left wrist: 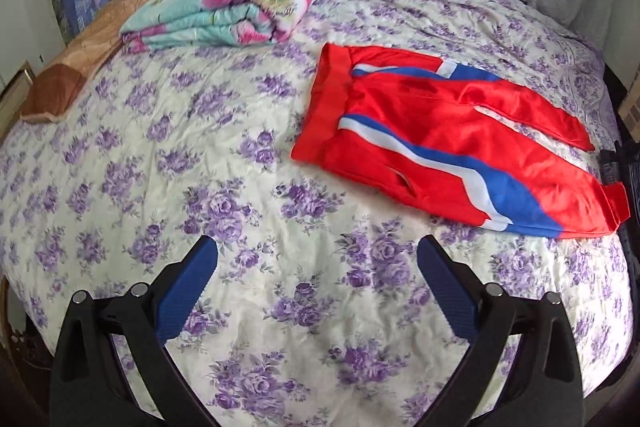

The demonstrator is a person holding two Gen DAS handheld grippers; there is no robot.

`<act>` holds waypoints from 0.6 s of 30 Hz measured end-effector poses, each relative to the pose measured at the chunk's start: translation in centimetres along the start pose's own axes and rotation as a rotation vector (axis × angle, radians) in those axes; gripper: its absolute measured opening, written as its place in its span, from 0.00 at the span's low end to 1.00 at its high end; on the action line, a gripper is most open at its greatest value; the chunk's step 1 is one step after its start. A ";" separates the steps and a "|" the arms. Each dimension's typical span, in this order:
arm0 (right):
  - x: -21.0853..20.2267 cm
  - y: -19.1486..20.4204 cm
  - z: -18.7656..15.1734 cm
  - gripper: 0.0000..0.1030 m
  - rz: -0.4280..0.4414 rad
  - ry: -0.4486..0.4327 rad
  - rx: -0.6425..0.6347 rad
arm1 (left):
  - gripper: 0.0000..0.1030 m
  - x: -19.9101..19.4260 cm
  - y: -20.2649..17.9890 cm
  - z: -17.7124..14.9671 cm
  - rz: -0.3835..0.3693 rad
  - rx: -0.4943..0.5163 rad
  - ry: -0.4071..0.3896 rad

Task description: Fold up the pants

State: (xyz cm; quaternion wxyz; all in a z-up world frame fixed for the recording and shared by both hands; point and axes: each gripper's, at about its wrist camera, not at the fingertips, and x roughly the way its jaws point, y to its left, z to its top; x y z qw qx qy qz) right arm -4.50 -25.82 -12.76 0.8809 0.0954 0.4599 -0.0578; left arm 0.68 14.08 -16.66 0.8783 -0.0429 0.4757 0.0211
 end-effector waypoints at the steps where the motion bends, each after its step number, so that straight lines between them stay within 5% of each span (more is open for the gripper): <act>1: 0.6 0.2 -0.1 0.96 -0.002 0.018 0.001 | 0.94 0.7 0.4 0.2 -0.033 -0.028 0.016; 7: 2.6 2.8 0.5 0.96 0.009 0.062 -0.027 | 0.93 4.1 -1.1 2.6 -0.214 -0.128 0.032; 9: 2.9 3.6 1.0 0.96 0.018 0.068 -0.045 | 0.93 5.6 -1.8 3.7 -0.226 -0.134 0.044; 12: 3.3 4.5 1.3 0.96 0.009 0.067 -0.068 | 0.78 8.3 -2.5 5.0 -0.243 -0.159 0.097; 18: 4.5 4.3 1.5 0.96 -0.019 0.079 -0.072 | 0.77 11.4 -3.2 5.9 -0.204 -0.166 0.152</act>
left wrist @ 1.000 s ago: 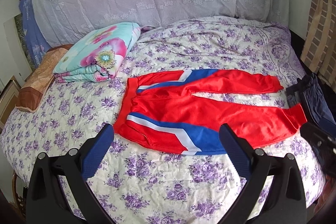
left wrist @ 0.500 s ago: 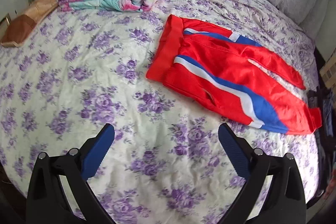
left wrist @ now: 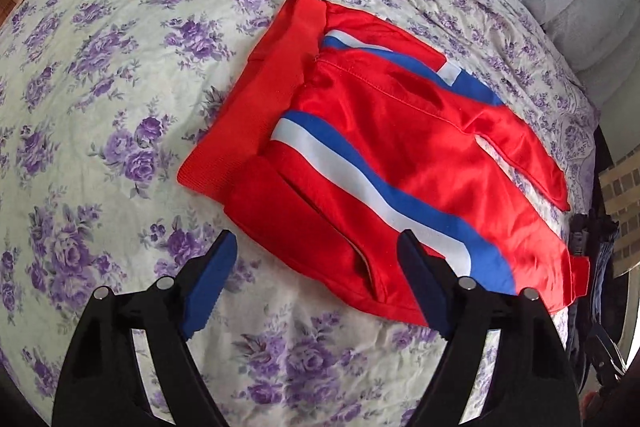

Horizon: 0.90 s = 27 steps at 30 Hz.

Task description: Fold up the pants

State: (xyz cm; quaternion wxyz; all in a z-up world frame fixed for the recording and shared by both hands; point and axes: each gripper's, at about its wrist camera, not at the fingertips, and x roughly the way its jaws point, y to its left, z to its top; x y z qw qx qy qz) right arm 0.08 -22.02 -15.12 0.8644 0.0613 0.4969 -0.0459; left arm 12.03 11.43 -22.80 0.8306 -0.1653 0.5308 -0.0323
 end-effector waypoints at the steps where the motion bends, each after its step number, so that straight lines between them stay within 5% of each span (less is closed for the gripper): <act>1: 0.3 -0.2 0.1 0.96 -0.002 0.003 0.008 | 0.77 0.3 0.0 0.2 0.005 0.001 0.004; 6: 2.0 -1.5 -0.2 0.96 -0.021 0.034 0.034 | 0.70 1.9 0.3 1.2 0.008 -0.041 0.041; 9: 2.9 -3.9 -1.1 0.96 -0.062 0.052 0.073 | 0.50 2.7 0.3 1.3 0.026 -0.038 0.053; 11: 3.6 -6.4 -2.0 0.96 -0.063 0.077 0.142 | 0.28 2.8 0.4 1.4 0.042 -0.027 0.051; 14: 4.3 -10.7 -3.4 0.96 -0.036 0.087 0.316 | 0.14 2.3 0.2 1.9 0.013 -0.020 0.040; 19: 5.0 -16.8 -4.0 0.96 -0.128 0.030 0.480 | 0.10 1.8 -0.8 2.0 0.046 0.018 0.017; 23: 6.8 -22.1 -4.1 0.85 -0.061 0.008 0.680 | 0.10 1.8 -0.6 2.0 0.038 -0.002 0.018; 27: 7.9 -23.4 -2.6 0.81 -0.075 -0.026 0.688 | 0.10 1.9 -0.5 1.9 0.039 -0.009 0.017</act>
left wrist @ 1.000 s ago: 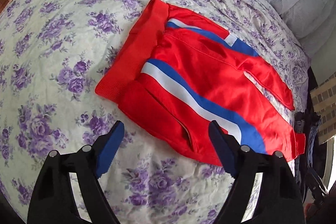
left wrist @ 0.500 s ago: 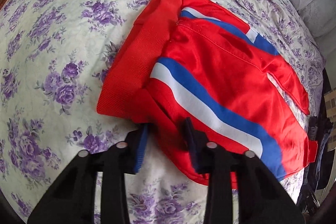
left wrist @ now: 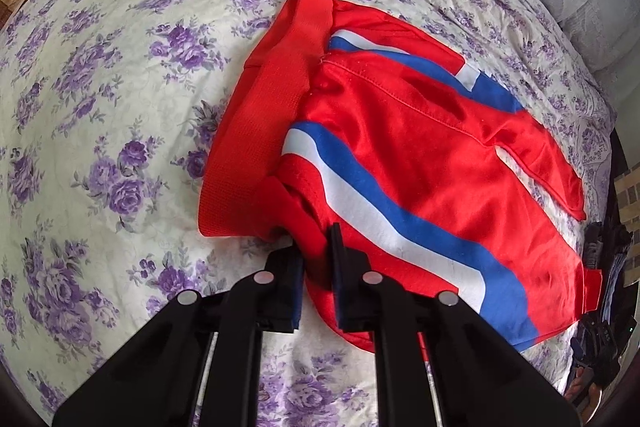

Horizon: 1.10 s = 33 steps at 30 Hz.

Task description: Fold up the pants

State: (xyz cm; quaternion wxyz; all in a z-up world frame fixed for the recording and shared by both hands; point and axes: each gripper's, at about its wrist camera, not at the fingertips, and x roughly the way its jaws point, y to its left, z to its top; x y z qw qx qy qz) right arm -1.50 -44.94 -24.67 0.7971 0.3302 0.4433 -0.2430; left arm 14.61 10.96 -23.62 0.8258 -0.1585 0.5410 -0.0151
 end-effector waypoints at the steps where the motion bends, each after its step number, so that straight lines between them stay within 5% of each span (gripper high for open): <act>1: 0.4 0.2 0.5 0.78 -0.002 0.000 0.002 | 0.10 0.0 0.0 0.0 0.003 0.001 0.000; 3: 0.9 0.2 1.3 0.70 0.016 -0.001 0.020 | 0.10 0.2 0.0 0.0 0.007 -0.002 0.002; 5: 1.7 0.5 2.3 0.46 0.015 0.012 0.008 | 0.10 0.2 0.1 -0.1 0.005 -0.013 0.000; 8: 2.4 1.4 3.0 0.23 0.037 0.038 -0.030 | 0.10 0.3 0.0 0.0 0.008 -0.017 0.000; 16: 0.8 0.6 3.7 0.11 0.135 0.034 -0.049 | 0.10 -0.8 0.5 -0.1 0.015 -0.044 -0.031; 27: -1.5 -0.3 1.9 0.11 0.212 0.096 -0.040 | 0.10 -6.3 3.2 -1.0 0.013 -0.067 -0.109; 33: -1.5 0.0 -0.4 0.11 0.251 0.168 -0.054 | 0.10 -9.2 7.7 -3.2 0.043 -0.129 -0.125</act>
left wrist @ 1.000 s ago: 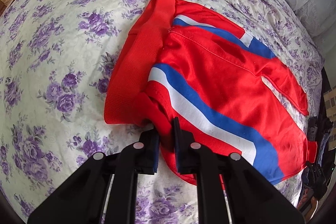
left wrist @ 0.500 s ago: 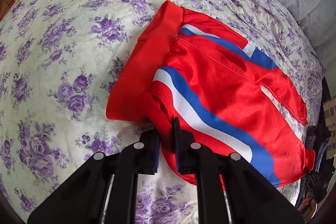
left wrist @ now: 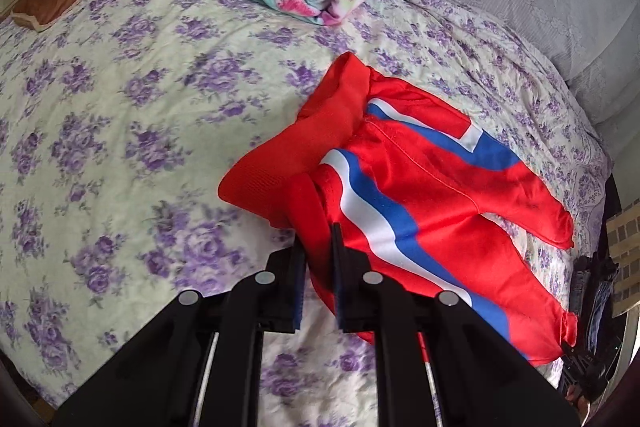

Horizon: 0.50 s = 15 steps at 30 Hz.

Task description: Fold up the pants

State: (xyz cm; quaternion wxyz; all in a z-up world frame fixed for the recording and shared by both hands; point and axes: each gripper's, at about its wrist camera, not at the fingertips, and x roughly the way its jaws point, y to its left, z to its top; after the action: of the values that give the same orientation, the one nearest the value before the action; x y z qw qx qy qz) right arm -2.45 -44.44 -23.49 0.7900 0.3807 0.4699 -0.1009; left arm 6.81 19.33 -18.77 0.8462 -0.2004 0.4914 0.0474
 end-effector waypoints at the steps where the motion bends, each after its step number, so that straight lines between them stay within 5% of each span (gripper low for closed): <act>1: -0.1 0.3 -0.4 0.11 0.004 0.011 -0.009 | 0.10 -0.4 0.7 -0.4 0.012 -0.003 -0.002; 6: 0.0 1.5 -3.2 0.13 -0.100 0.024 -0.117 | 0.15 0.1 2.9 -3.2 0.066 0.021 0.049; 8: -0.3 2.3 -4.0 0.32 -0.205 0.003 -0.233 | 0.36 1.2 3.1 -4.4 0.193 0.090 0.079; 9: -0.8 2.7 -4.0 0.41 -0.261 -0.001 -0.265 | 0.41 1.0 3.5 -4.9 0.209 0.114 0.075; 10: -1.6 3.3 -3.9 0.62 -0.303 -0.007 -0.286 | 0.48 0.4 3.9 -5.2 0.207 0.126 0.070; 11: -2.7 3.5 -3.5 0.70 -0.299 -0.032 -0.299 | 0.61 -0.4 4.4 -5.2 0.217 0.135 0.063; 15: -6.2 5.0 -1.1 0.70 -0.223 -0.105 -0.336 | 0.64 -4.5 5.5 -2.5 0.299 0.195 -0.063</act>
State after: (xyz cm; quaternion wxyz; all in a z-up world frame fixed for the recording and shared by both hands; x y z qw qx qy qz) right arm -3.97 -41.45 -16.21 0.8497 0.1834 0.4775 -0.1278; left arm 0.93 23.95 -17.61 0.8601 -0.0405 0.4914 0.1309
